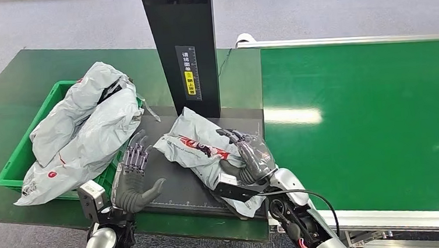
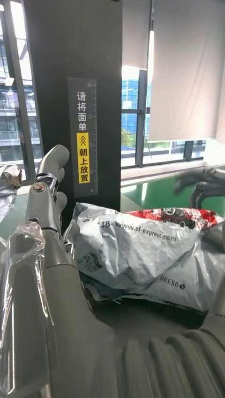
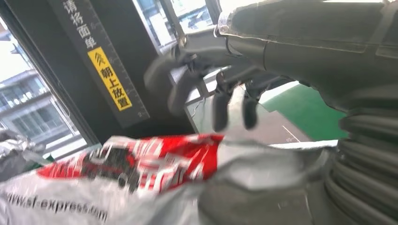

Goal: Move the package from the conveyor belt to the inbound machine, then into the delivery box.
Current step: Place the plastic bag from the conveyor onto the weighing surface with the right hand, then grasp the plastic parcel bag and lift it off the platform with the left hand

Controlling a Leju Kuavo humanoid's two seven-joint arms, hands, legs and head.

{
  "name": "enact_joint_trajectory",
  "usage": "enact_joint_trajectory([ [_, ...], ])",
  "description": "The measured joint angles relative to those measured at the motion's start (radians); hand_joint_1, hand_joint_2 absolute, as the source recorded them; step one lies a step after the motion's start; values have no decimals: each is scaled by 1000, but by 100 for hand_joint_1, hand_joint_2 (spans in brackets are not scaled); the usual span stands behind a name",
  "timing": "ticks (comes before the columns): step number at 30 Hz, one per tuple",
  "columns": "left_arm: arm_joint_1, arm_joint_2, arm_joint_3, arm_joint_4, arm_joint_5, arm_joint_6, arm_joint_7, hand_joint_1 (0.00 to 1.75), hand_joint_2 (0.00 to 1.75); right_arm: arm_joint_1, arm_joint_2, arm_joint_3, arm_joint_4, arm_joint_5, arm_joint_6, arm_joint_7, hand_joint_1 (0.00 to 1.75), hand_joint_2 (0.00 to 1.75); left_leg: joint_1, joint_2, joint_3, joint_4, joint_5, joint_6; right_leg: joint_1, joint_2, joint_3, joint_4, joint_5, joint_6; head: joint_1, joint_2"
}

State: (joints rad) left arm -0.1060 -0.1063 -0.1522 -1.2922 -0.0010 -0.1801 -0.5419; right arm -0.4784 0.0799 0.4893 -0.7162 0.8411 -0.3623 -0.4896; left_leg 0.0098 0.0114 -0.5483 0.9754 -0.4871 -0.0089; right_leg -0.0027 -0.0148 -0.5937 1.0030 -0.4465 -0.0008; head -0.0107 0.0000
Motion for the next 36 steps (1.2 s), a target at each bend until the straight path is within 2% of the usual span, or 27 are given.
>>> enact_joint_trajectory([
  [5,0,0,0,0,0,0,2,0,175,28,-3,-29,-25,-72,-53,-98,0,175,0,0,0,0,0,0,0,0,0,0,0,0,0,0],
  [9,-2,-1,0,0,2,0,4,0,175,58,-8,-58,-87,-168,-47,-155,0,175,0,0,0,0,0,0,0,0,0,0,0,0,0,0],
  [13,-2,-2,-1,-3,0,14,-10,0,175,105,-12,-89,-198,-396,46,-201,0,175,0,0,0,0,0,0,0,0,0,0,0,0,0,0],
  [16,-2,-1,-8,-17,-33,29,-32,0,175,134,-19,-108,-291,-580,171,-207,0,175,0,0,0,0,0,0,0,0,0,0,0,0,0,0],
  [19,1,4,-29,-38,-69,11,-65,0,175,155,-26,-129,-366,-689,281,-208,0,175,0,0,0,0,0,0,0,0,0,0,0,0,0,0],
  [22,10,13,-55,-67,-134,23,-103,0,175,171,-31,-149,-426,-725,324,-209,0,175,0,0,0,0,0,0,0,0,0,0,0,0,0,0],
  [26,25,17,-78,-123,-265,157,-114,0,175,203,-34,-183,-484,-742,346,-207,0,175,0,0,0,0,0,0,0,0,0,0,0,0,0,0],
  [28,28,17,-88,-150,-289,188,-112,0,175,219,-34,-197,-500,-744,355,-207,0,175,0,0,0,0,0,0,0,0,0,0,0,0,0,0],
  [36,35,23,-144,-221,-334,201,-112,0,175,254,-32,-219,-514,-737,370,-207,0,175,0,0,0,0,0,0,0,0,0,0,0,0,0,0],
])
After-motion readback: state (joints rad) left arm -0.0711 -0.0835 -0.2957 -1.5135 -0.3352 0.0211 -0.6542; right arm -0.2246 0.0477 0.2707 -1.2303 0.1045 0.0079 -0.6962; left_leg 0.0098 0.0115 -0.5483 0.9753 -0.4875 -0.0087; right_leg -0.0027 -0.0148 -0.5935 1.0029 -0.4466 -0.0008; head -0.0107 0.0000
